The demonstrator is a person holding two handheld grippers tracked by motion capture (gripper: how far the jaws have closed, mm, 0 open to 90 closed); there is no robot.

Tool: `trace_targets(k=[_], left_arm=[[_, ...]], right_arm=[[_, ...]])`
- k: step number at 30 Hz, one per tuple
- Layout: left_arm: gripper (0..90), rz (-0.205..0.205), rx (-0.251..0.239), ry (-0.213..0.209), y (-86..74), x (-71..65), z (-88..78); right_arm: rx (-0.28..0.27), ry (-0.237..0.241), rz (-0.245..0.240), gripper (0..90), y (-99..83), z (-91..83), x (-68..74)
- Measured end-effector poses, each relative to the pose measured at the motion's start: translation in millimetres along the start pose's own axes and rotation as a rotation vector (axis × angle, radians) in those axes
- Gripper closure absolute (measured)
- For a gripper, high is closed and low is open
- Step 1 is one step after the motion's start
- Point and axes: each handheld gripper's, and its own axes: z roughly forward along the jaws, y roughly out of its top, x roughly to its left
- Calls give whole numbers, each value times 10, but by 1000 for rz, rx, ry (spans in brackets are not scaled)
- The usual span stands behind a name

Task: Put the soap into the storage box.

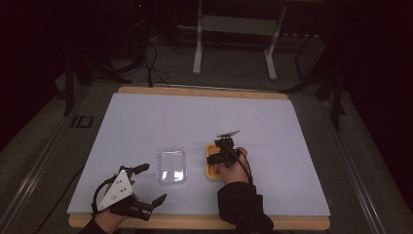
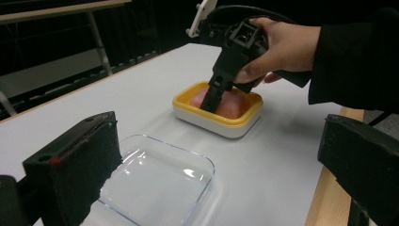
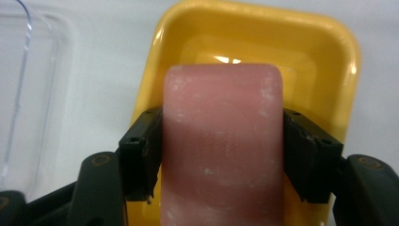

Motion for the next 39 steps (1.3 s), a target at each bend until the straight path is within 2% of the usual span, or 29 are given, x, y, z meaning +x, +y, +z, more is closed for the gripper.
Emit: trace_targets(k=[9, 15, 17, 22, 24, 26, 27, 28, 30, 32, 34, 36, 37, 39], left_arm=[[2, 2, 1, -5, 0, -5, 6], [2, 8, 9, -9, 1, 6, 9], [2, 8, 9, -9, 0, 8, 10], [2, 12, 11, -18, -5, 10, 23], [2, 11, 15, -21, -7, 9, 28], [2, 12, 18, -24, -10, 10, 33], [2, 12, 18, -25, -10, 11, 34], [2, 11, 19, -24, -11, 12, 35], [1, 8, 16, -23, -11, 17, 36], [2, 4, 15, -24, -13, 22, 34], [2, 0, 15, -23, -16, 24, 34], [2, -2, 12, -23, -18, 24, 34], [2, -4, 11, -24, -19, 24, 33], [2, -4, 12, -22, -22, 21, 30]], right_arm=[[-44, 6, -41, 340, 79, -205, 36], [-70, -28, -114, 321, 151, -340, 48], [-74, -28, -122, 316, 163, -361, 44], [-74, 8, -153, 228, 229, -458, -14], [-76, 13, -160, 218, 236, -473, -23], [-74, 35, -169, 152, 252, -512, -49], [-75, 67, -180, 113, 253, -527, -69], [-78, 89, -187, 112, 255, -538, -89], [-78, 88, -193, 111, 255, -546, -100], [-72, 122, -246, 105, 247, -569, -165], [-71, 125, -275, 105, 243, -592, -214], [-77, 139, -285, 105, 242, -604, -240], [-75, 140, -316, 105, 225, -624, -272], [-85, 141, -343, 105, 203, -650, -311]])
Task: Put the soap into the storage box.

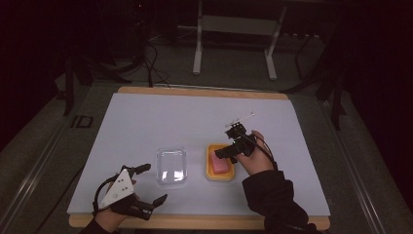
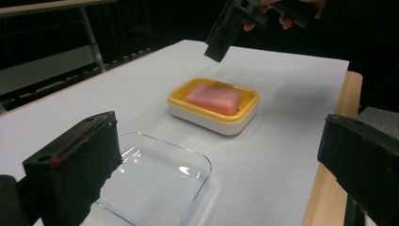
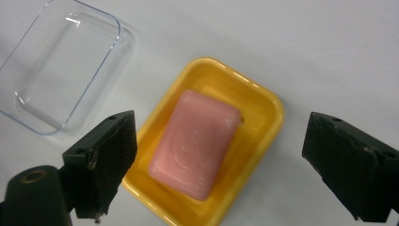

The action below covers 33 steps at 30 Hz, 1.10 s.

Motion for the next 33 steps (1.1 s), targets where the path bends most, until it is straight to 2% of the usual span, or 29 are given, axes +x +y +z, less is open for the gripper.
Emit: trace_targets(k=[3, 9, 11, 15, 20, 23, 27, 33], left_arm=[[2, -3, 0, 4, -5, -2, -7], [2, -6, -2, 9, -13, -2, -22], [2, -4, 0, 8, -15, -3, -23], [2, -3, 3, 5, -22, -8, -25], [2, -6, 4, 2, -27, -11, -29], [2, -7, 4, 5, -30, -9, -30], [2, -4, 11, 8, -32, -11, -27], [2, -5, 14, 5, -35, -11, -19]], right_arm=[[-13, 10, -21, 105, -50, -52, -58], [-29, 39, -33, 105, -136, -130, -128], [-53, 64, -40, 105, -189, -172, -175], [-90, 81, -51, 106, -278, -212, -262], [-122, 80, -96, 106, -447, -250, -374], [-143, 91, -95, 106, -560, -266, -441], [-142, 94, -110, 106, -692, -282, -502], [-166, 76, -130, 106, -870, -327, -566]])
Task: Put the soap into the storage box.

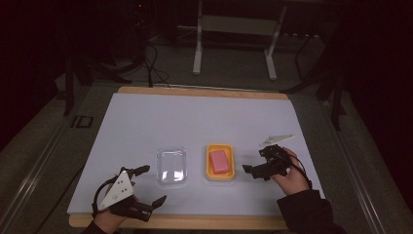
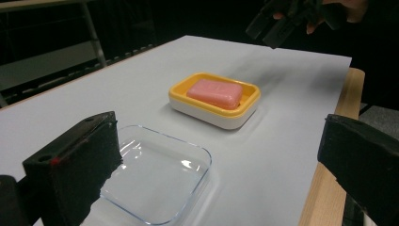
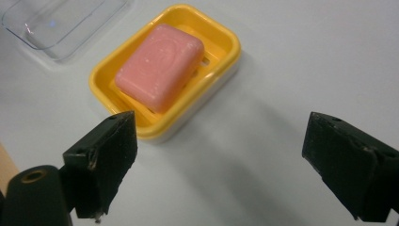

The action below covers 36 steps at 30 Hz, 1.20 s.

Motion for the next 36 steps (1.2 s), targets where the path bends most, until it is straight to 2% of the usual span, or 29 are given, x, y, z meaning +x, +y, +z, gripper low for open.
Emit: trace_targets(k=[7, 12, 19, 25, 29, 34, 36], left_arm=[[2, -1, 0, -1, -1, 2, -1], [1, 1, -2, -7, 1, -3, -4], [2, -4, -6, -11, 2, 1, -8], [2, 0, -8, -18, 4, 0, -10], [2, 0, -6, -25, 6, -8, -6], [1, 4, -1, -33, 6, -13, -6], [1, 3, -7, -32, 7, -14, -8]], right_arm=[[-46, -23, -14, 106, -174, -53, -24], [-52, -40, -36, 106, -305, -74, -13], [-77, -44, -21, 106, -425, -99, -56], [-79, -52, -21, 106, -498, -82, -69], [-67, -58, -19, 106, -509, -60, -66], [-79, -66, -25, 106, -510, -64, -62], [-80, -71, -11, 106, -515, -59, -70]])
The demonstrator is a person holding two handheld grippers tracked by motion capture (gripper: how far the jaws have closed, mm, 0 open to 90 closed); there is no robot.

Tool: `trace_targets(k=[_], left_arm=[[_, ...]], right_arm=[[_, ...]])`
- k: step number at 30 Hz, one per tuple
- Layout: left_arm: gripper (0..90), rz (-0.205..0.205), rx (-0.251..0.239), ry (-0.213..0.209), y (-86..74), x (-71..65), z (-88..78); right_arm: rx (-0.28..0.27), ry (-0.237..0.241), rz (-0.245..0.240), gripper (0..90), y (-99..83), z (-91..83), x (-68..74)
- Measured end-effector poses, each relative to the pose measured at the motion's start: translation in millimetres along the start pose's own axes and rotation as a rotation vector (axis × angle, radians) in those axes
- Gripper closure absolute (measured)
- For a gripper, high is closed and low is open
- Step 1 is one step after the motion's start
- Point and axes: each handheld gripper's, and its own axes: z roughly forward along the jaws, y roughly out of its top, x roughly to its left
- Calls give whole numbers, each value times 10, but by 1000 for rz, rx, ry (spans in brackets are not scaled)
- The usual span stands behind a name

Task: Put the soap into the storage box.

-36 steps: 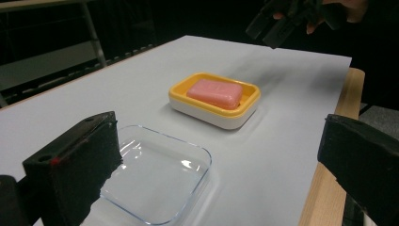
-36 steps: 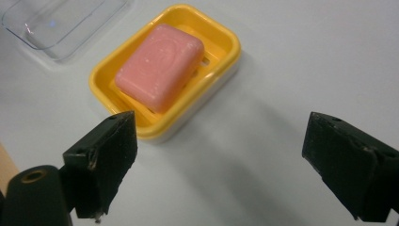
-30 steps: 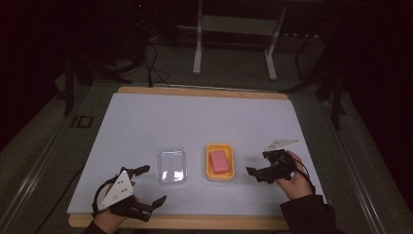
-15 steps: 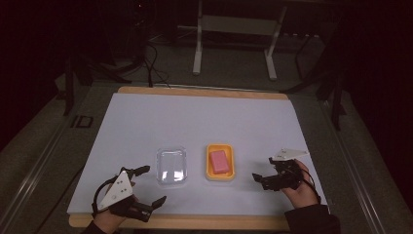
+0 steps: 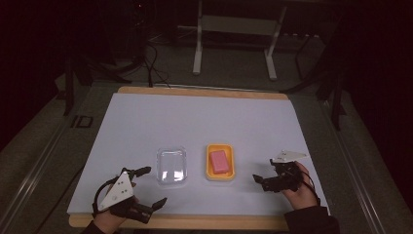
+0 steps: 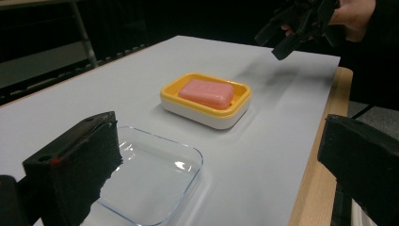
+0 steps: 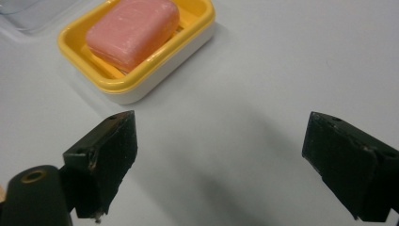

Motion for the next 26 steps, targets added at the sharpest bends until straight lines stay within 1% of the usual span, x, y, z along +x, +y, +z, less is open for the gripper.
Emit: trace_targets(k=[3, 6, 12, 16, 21, 26], left_arm=[[1, -1, 2, 1, 0, 1, -5], [2, -3, 0, -2, -1, 2, -5], [1, -4, 0, -2, 0, 3, -7], [2, -4, 3, -4, 0, 5, -4], [2, -3, 5, -2, -1, 7, -2], [1, -3, 10, -3, -3, 11, 1]], right_arm=[[2, -7, 12, 106, -6, 6, -15], [0, -4, 19, 106, -10, 13, -22], [11, -13, 18, 107, -13, 34, -19], [14, -23, 29, 108, -20, 45, -47], [13, -23, 44, 108, -27, 48, -77], [18, -28, 40, 108, -25, 53, -75]])
